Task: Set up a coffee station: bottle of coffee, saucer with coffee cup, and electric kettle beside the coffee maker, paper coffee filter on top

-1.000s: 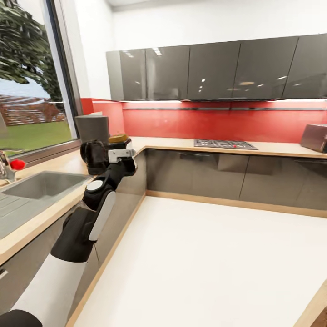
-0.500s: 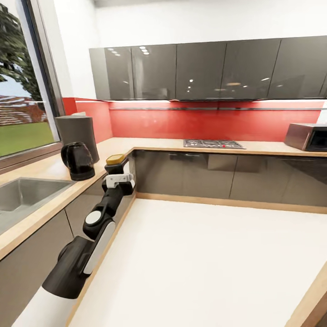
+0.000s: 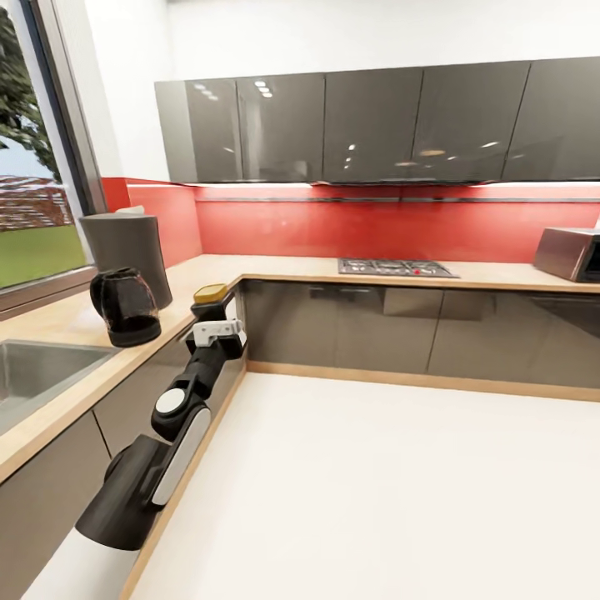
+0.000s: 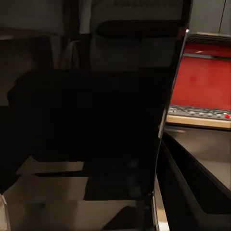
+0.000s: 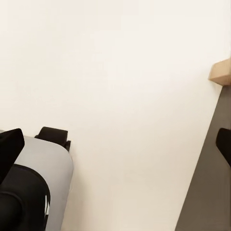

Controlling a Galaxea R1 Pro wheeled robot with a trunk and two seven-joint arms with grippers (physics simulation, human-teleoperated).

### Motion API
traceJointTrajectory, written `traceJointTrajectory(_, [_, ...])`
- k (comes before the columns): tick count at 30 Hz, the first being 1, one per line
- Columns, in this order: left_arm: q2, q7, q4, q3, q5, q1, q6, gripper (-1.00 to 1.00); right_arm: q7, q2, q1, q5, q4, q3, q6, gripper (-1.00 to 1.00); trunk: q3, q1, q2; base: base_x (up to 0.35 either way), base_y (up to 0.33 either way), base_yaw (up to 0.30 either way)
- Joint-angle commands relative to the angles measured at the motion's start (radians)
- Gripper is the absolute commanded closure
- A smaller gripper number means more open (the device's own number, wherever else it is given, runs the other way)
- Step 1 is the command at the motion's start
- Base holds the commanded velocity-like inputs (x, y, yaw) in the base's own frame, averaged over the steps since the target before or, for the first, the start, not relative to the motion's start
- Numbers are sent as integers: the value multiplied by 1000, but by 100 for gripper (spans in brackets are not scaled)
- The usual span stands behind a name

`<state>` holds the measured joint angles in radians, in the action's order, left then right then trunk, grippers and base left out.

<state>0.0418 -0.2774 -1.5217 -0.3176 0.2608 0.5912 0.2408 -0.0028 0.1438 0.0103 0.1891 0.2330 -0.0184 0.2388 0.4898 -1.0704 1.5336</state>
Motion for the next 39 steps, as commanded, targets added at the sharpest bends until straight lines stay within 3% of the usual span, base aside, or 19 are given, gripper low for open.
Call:
traceJointTrajectory(1, [1, -8, -2, -3, 6, 1, 4, 100, 0, 0, 0, 4, 2, -2, 1, -100, 1, -1, 0, 325, -5, 0])
traceJointTrajectory(20, [1, -8, -4, -5, 6, 1, 10, 100, 0, 0, 0, 4, 2, -2, 1, -100, 1, -1, 0, 319, -105, 0])
traceJointTrajectory(30, [-15, -9, -39, -13, 5, 1, 137, 100, 0, 0, 0, 4, 2, -2, 1, -100, 1, -1, 0, 310, -166, 0])
traceJointTrajectory(39, [-23, -9, -41, -10, 5, 1, 150, 100, 0, 0, 0, 4, 2, -2, 1, -100, 1, -1, 0, 311, -153, 0])
